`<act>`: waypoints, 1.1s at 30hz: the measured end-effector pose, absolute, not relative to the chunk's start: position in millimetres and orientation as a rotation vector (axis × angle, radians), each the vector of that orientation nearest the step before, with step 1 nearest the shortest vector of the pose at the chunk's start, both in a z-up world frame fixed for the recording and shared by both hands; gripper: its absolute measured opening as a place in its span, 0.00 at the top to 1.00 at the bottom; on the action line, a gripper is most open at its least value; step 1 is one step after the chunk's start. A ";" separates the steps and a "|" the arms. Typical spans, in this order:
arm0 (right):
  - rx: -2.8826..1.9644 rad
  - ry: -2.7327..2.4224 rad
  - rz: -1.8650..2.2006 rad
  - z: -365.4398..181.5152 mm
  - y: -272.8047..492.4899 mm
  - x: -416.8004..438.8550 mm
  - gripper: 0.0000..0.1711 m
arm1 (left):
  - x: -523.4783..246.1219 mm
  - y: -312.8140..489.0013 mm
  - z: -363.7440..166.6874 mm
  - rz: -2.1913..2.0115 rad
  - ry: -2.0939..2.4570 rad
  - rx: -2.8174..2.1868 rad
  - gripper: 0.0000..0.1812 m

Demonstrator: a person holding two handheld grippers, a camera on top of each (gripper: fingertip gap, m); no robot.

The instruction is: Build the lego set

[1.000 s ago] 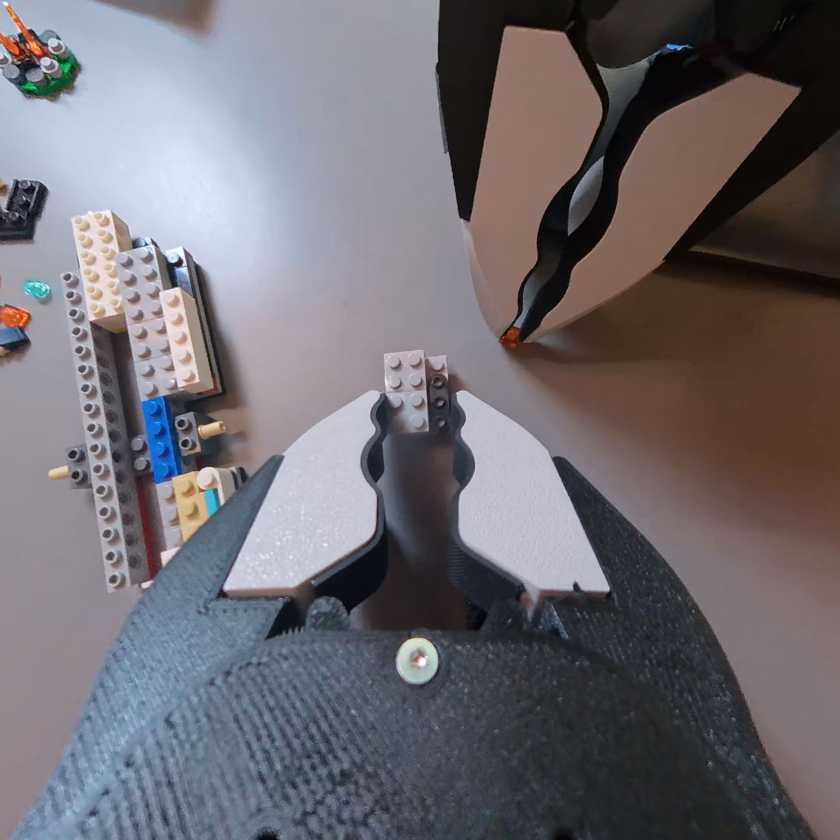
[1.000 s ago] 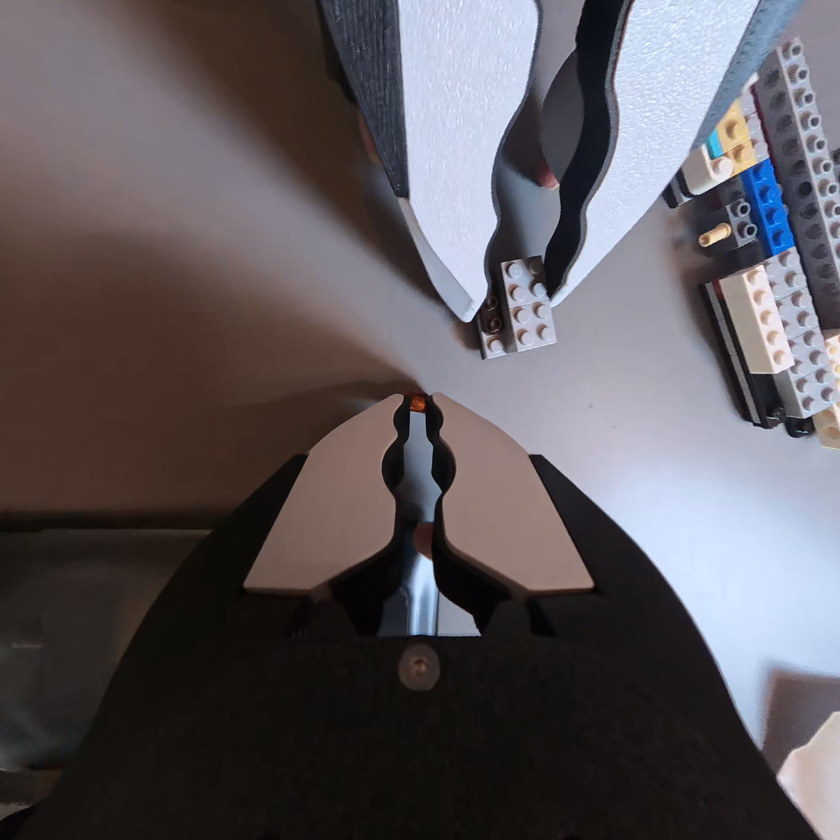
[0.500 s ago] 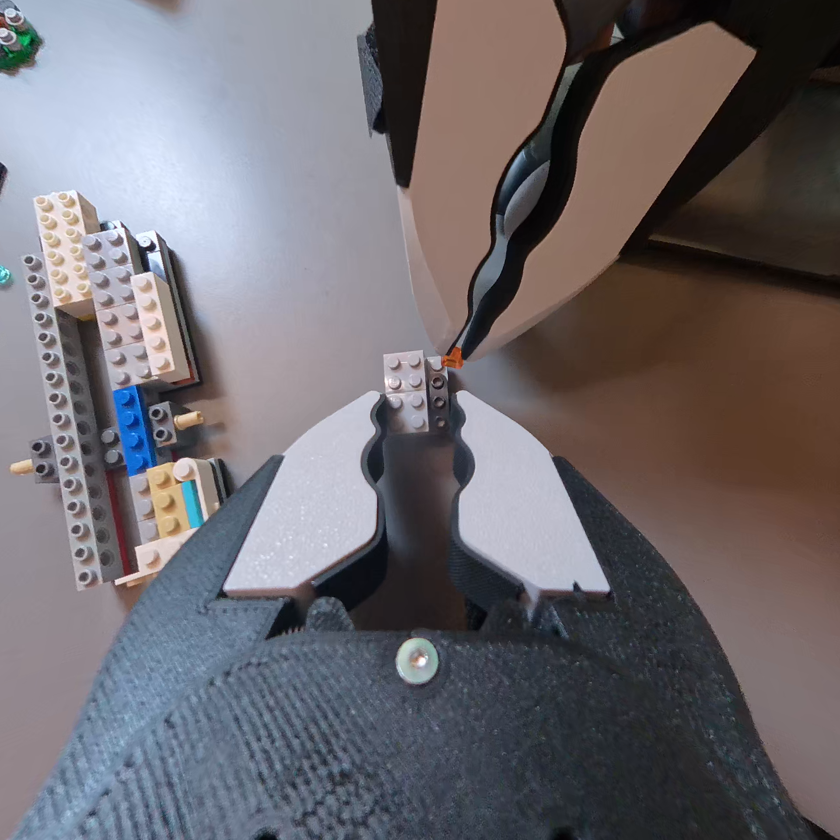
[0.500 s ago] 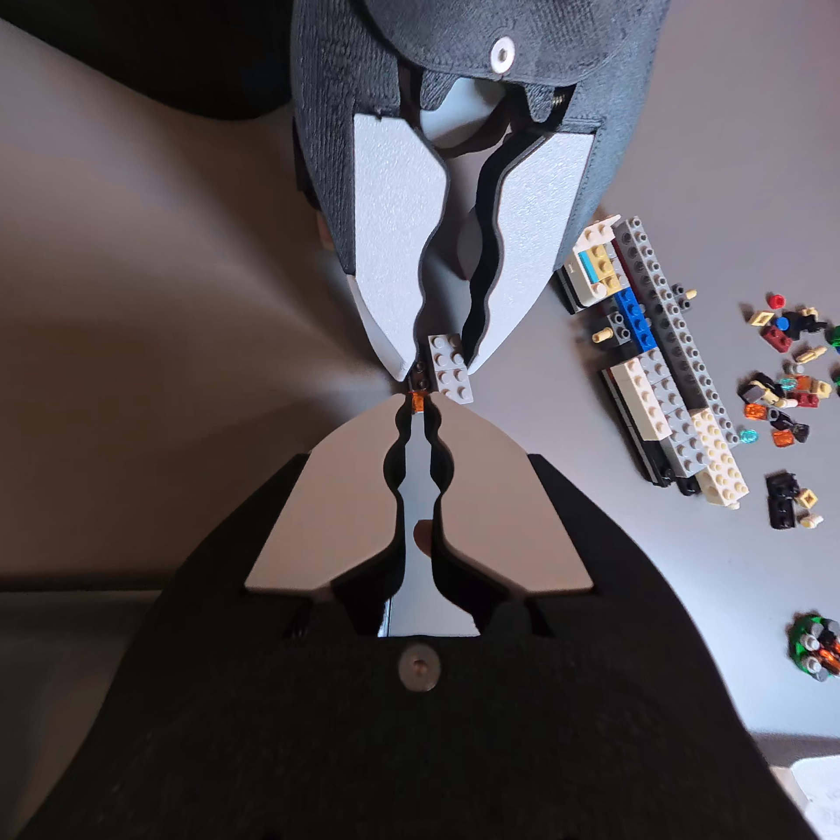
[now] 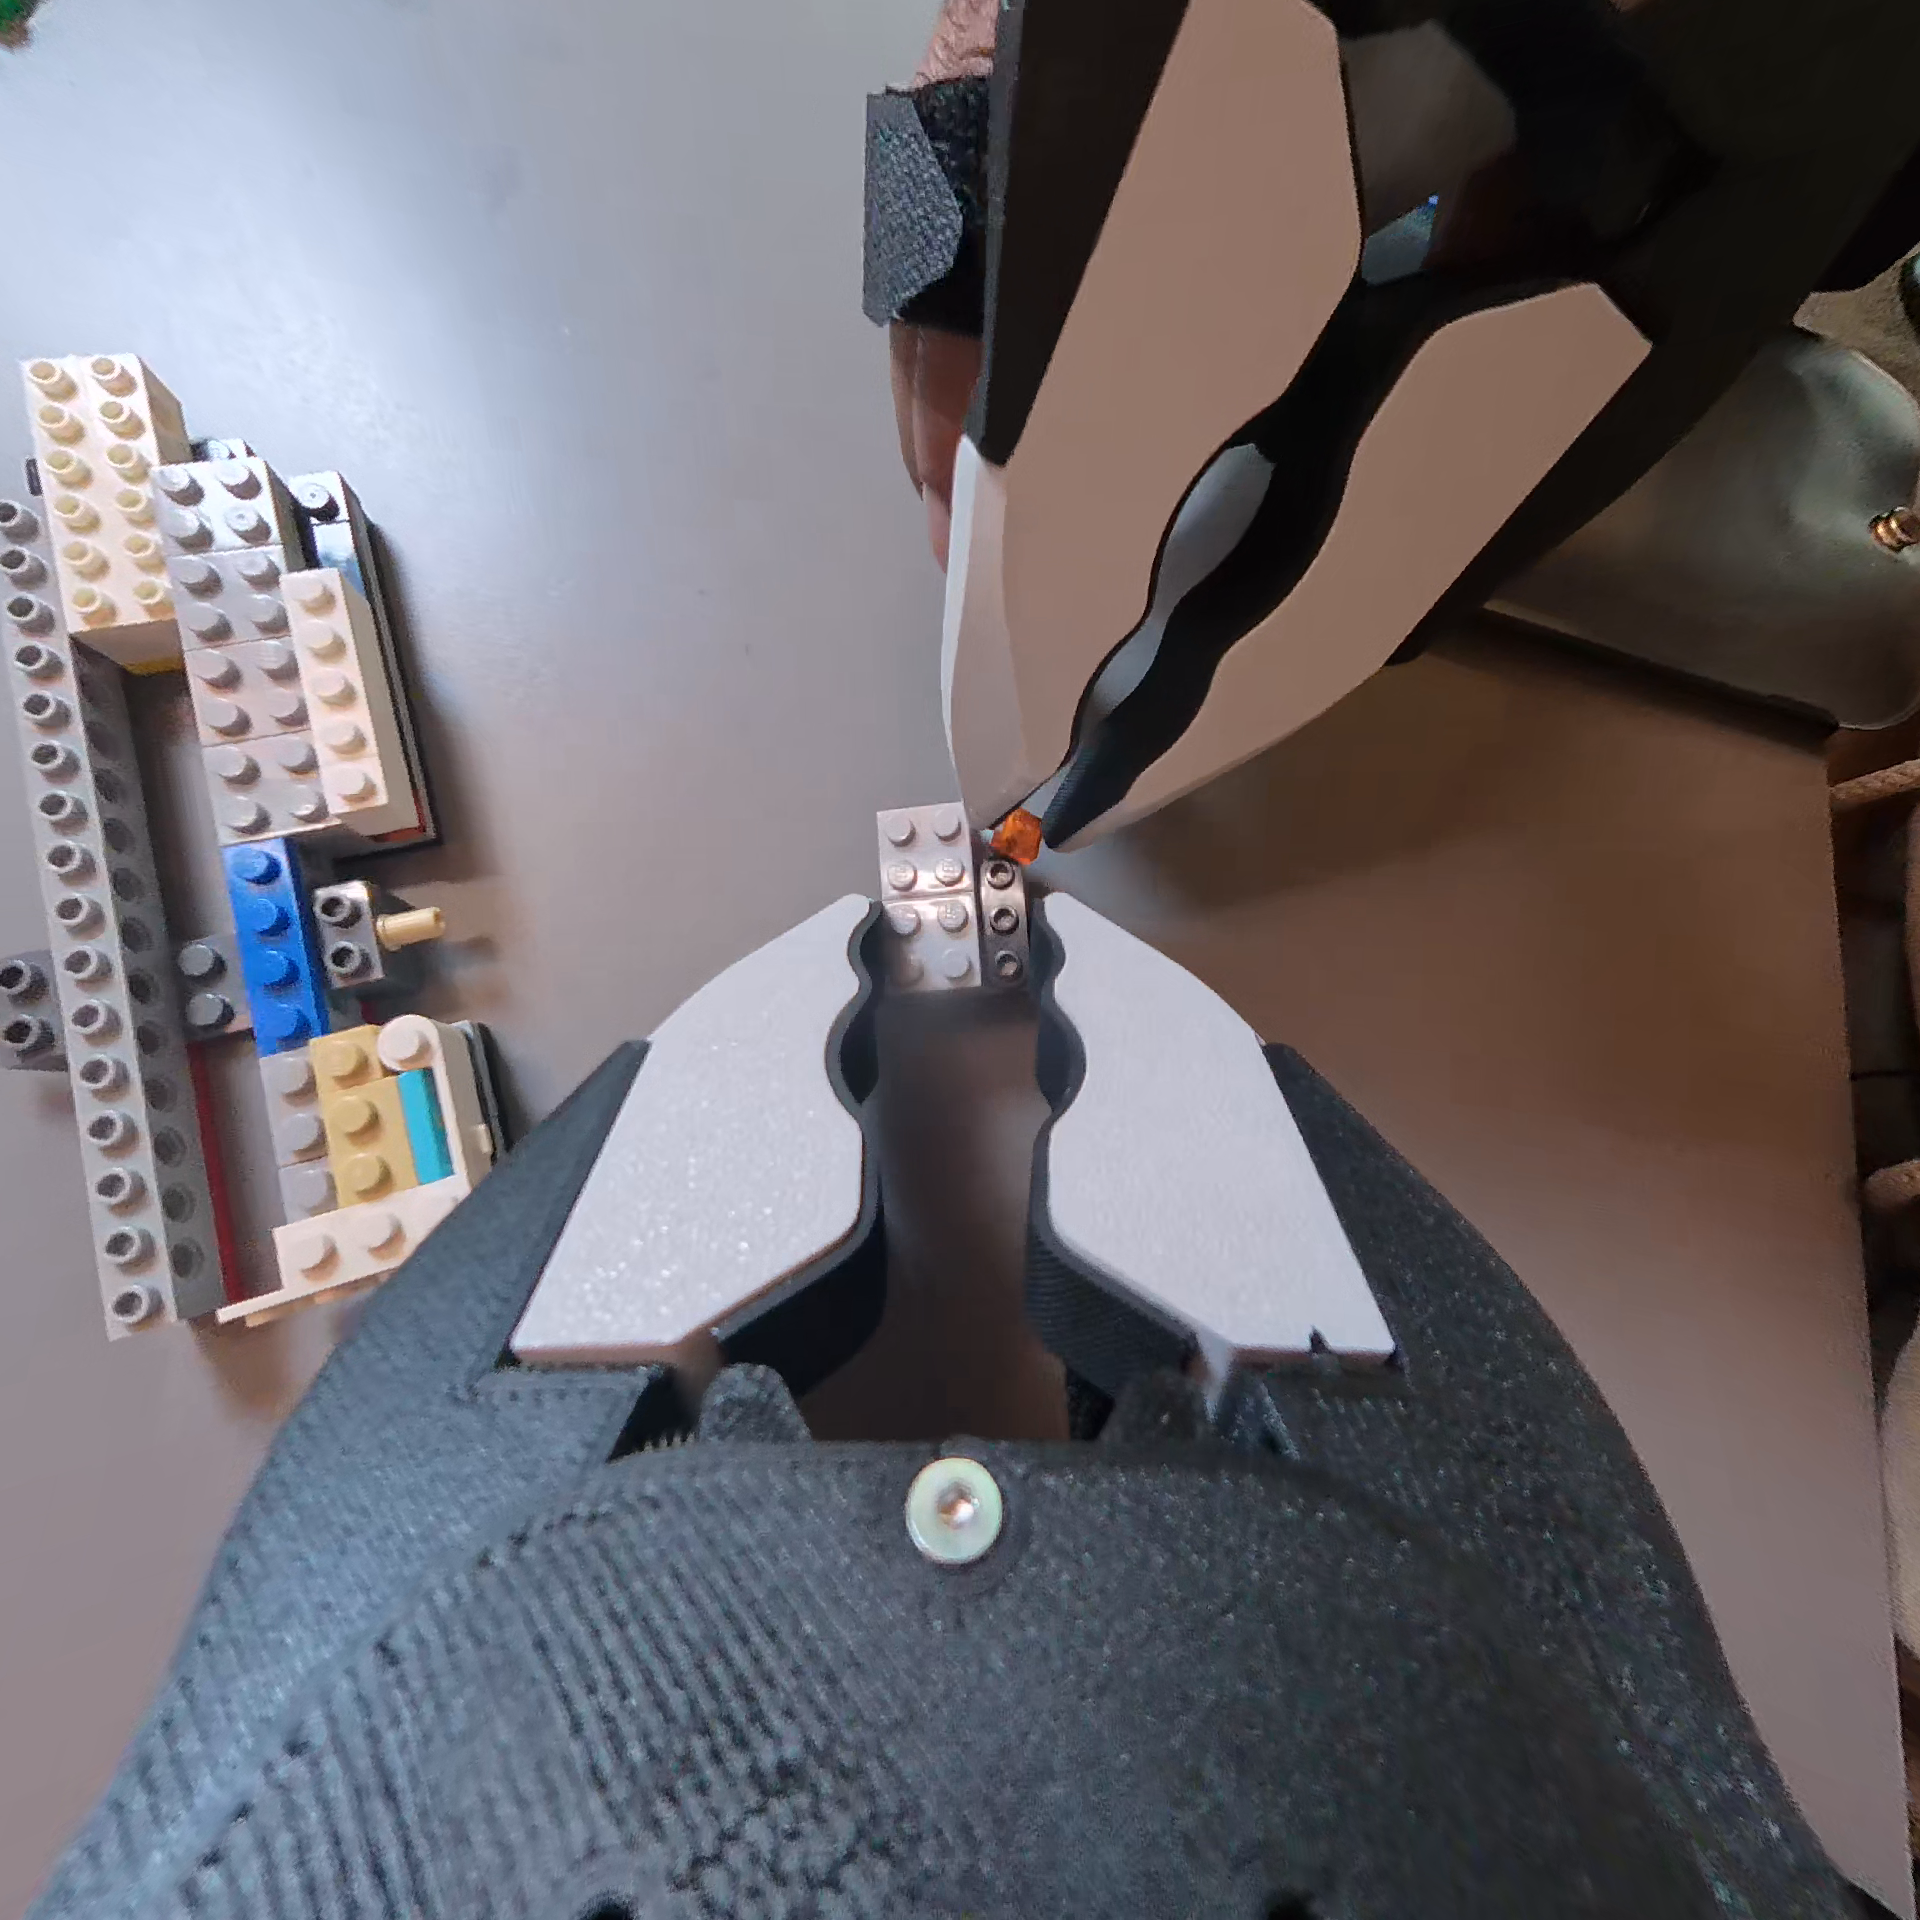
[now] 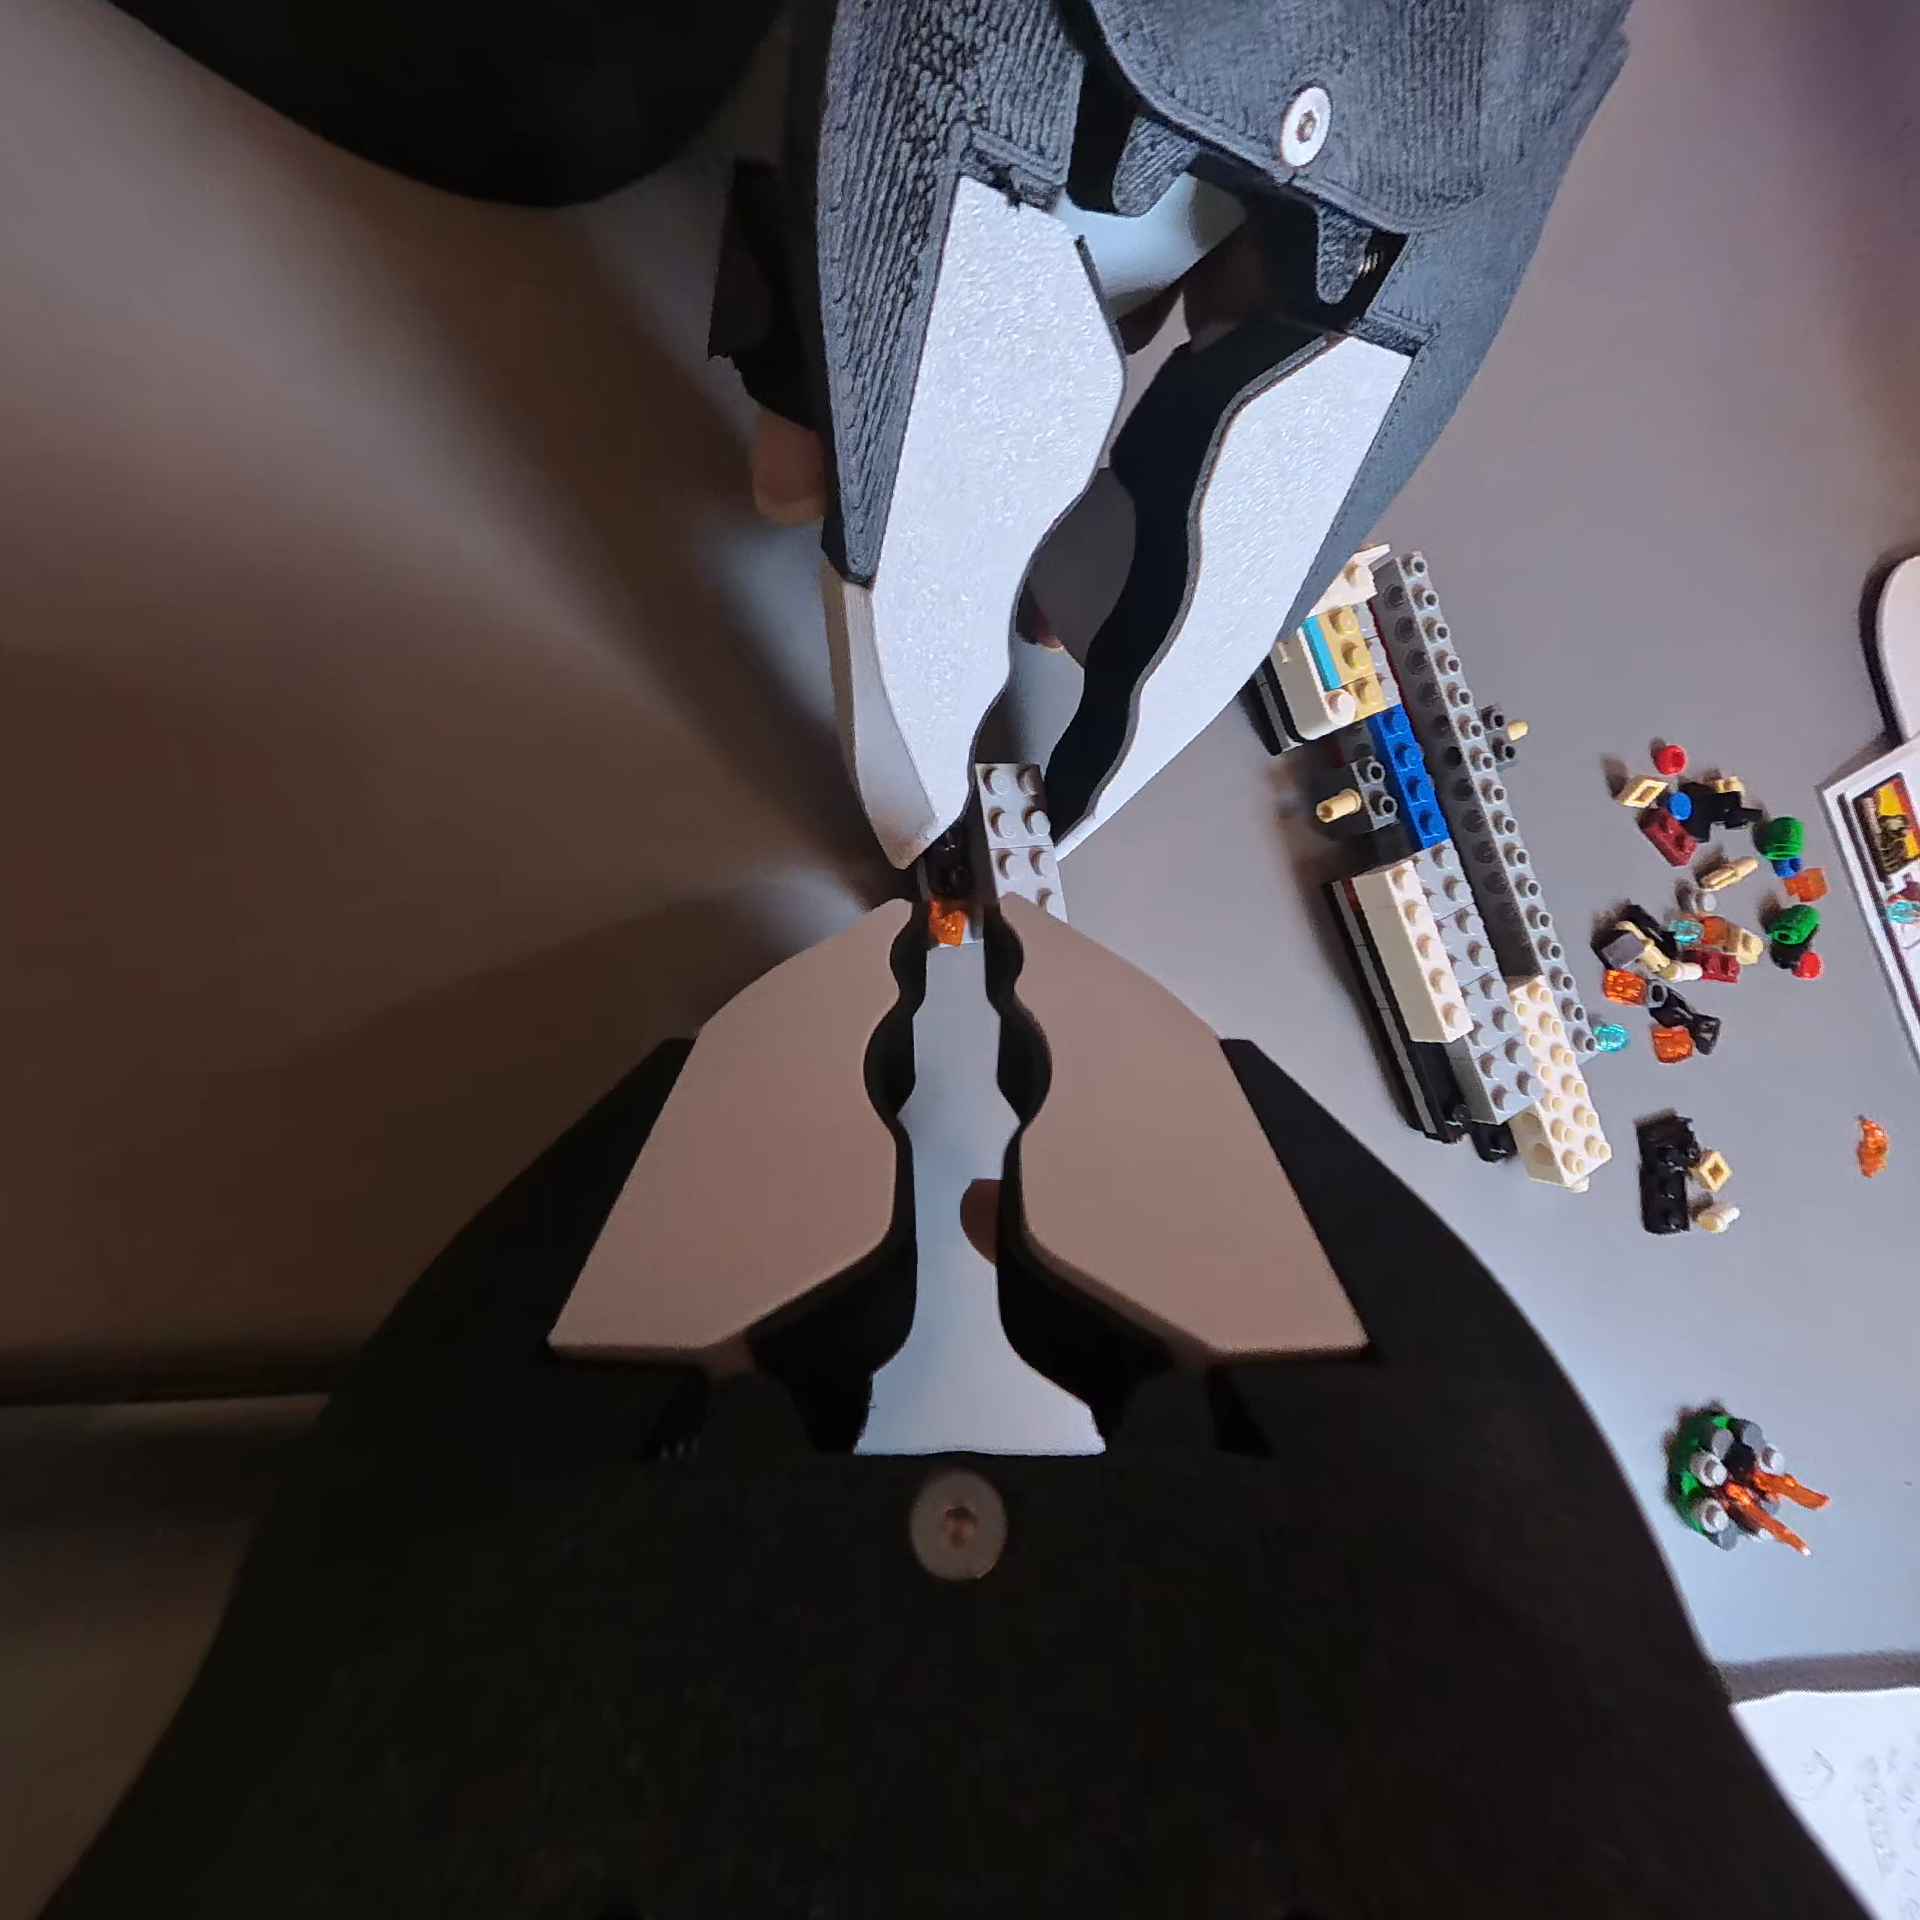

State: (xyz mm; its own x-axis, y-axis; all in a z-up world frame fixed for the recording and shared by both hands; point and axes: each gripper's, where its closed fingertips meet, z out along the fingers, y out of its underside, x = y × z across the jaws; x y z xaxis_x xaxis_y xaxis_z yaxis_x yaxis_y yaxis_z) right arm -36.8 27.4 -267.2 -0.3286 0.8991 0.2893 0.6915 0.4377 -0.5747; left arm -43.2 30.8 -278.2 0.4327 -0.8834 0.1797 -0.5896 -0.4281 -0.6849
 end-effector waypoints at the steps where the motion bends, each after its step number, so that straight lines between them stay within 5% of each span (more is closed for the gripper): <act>1: -1.327 -2.116 0.469 -267.0 27.8 -37.0 0.94 | -43.2 31.2 -277.7 -0.737 1.227 -2.157 0.85; 33: -1.293 -1.958 0.701 -233.2 30.8 -37.1 0.94 | -37.0 28.3 -250.6 -1.159 1.064 -2.070 0.85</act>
State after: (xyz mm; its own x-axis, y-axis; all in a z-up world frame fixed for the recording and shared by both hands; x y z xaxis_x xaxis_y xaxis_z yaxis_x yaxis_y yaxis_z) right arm -37.1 30.8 -233.2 -0.2763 0.9298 0.2432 0.5644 0.3618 -0.7420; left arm -37.0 28.3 -250.6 0.3203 -0.8346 0.4482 -0.3751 -0.5462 -0.7490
